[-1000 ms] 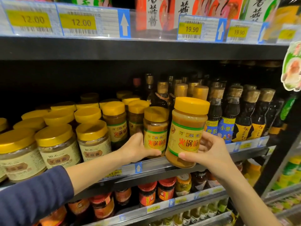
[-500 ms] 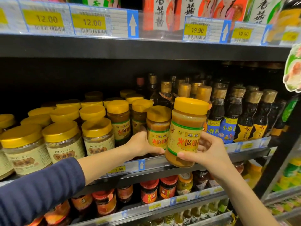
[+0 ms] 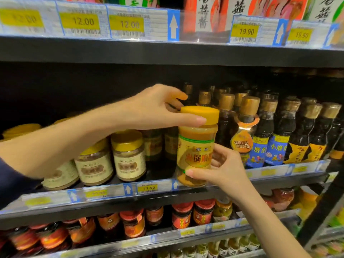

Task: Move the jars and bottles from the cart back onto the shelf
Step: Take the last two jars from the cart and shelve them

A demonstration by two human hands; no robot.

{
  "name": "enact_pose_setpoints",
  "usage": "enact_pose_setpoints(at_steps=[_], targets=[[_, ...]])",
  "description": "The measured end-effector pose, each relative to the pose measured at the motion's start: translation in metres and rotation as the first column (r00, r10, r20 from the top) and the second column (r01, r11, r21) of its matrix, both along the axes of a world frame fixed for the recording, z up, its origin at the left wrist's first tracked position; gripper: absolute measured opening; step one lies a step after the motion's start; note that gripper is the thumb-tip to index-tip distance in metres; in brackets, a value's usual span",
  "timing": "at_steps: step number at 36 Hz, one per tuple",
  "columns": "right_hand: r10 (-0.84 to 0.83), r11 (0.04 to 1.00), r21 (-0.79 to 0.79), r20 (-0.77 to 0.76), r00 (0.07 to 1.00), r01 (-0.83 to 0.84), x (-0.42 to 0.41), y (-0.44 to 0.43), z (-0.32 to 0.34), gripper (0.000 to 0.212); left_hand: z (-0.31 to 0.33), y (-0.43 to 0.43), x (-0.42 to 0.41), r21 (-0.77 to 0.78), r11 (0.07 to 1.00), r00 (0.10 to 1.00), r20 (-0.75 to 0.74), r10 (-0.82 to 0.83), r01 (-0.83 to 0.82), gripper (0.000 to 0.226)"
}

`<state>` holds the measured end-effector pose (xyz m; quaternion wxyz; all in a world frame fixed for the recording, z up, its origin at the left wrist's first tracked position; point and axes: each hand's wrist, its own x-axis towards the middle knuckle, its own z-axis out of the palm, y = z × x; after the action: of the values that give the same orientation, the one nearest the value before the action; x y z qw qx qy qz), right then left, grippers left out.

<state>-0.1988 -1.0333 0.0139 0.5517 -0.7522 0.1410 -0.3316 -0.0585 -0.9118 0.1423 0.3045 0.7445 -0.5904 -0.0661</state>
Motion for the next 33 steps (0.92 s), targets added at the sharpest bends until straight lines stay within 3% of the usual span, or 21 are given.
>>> enact_pose_setpoints(at_steps=[4, 8, 10, 17, 24, 29, 33], targets=[[0.013, 1.0, -0.013, -0.007, 1.0, -0.013, 0.013, 0.008, -0.002, 0.061, 0.012, -0.007, 0.002, 0.104, 0.986, 0.953, 0.286, 0.097, -0.131, 0.104], [0.007, 0.999, -0.039, -0.019, 1.0, -0.007, 0.02, 0.014, -0.006, 0.064, 0.009, -0.012, 0.009, 0.152, 0.979, 0.928, 0.365, 0.072, -0.136, 0.083], [0.013, 0.999, -0.047, -0.028, 1.0, -0.014, 0.023, 0.015, -0.008, 0.066, 0.008, -0.013, 0.011, 0.15, 0.978, 0.922, 0.378, 0.077, -0.144, 0.075], [0.031, 0.992, -0.122, -0.034, 0.999, -0.035, 0.027, 0.015, -0.012, 0.064, 0.005, -0.01, 0.018, 0.149, 0.98, 0.916, 0.397, 0.062, -0.132, 0.094], [-0.014, 0.929, -0.369, -0.104, 0.994, -0.026, 0.023, 0.021, -0.005, 0.062, 0.006, -0.01, 0.025, 0.074, 0.988, 0.927, 0.36, 0.104, -0.139, 0.091], [-0.201, 0.823, -0.565, -0.187, 0.962, 0.063, 0.006, 0.021, -0.018, 0.078, 0.003, -0.012, 0.035, 0.067, 0.983, 0.928, 0.347, 0.135, -0.168, 0.094], [-0.288, 0.712, -0.702, -0.273, 0.918, 0.015, -0.008, 0.022, -0.037, 0.072, -0.003, -0.018, 0.044, 0.098, 0.974, 0.927, 0.34, 0.161, -0.205, 0.093]])
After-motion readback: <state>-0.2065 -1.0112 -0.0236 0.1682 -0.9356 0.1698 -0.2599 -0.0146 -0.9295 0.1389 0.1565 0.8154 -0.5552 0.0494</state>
